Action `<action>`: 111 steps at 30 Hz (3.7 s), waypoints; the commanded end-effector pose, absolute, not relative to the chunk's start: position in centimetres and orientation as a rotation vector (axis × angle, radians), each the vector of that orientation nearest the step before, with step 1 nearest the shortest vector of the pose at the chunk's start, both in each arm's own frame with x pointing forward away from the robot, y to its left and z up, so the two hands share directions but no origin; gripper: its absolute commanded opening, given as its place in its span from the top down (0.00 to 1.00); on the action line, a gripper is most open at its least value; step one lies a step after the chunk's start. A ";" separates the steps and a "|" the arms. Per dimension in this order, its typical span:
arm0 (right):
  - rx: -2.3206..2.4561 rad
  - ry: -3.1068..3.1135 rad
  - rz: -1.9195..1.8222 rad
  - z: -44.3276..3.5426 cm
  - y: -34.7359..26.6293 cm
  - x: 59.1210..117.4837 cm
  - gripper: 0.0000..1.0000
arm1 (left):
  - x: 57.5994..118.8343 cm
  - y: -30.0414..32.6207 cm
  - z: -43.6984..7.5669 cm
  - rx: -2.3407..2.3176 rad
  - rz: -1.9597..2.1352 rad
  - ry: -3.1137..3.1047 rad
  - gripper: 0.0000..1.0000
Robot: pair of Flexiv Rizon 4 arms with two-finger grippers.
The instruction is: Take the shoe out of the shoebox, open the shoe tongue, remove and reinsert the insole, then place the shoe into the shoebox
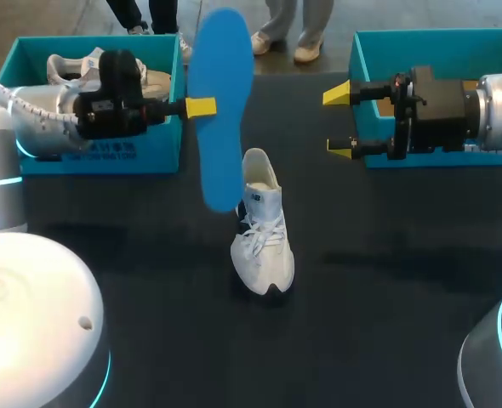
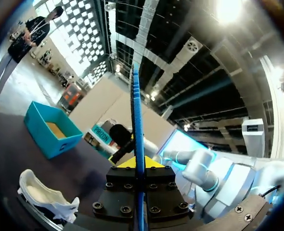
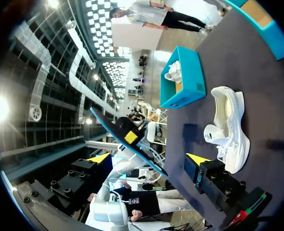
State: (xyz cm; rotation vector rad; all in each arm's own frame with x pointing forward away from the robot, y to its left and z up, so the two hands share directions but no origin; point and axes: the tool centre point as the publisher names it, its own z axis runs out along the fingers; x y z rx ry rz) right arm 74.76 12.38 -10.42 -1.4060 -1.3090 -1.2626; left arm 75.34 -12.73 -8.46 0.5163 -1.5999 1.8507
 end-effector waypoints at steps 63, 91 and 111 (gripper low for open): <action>-2.197 -1.994 -0.634 -3.1 20.3 74.3 0.00 | 77.3 -14.7 -13.2 0.971 1.297 -1.177 1.00; -2.335 -2.167 -0.286 -4.4 24.1 74.8 0.00 | 76.7 -14.4 -13.6 0.973 1.303 -1.162 1.00; -2.315 -2.178 -0.267 -5.1 24.4 75.4 0.00 | 76.9 -14.1 -13.5 0.983 1.314 -1.173 1.00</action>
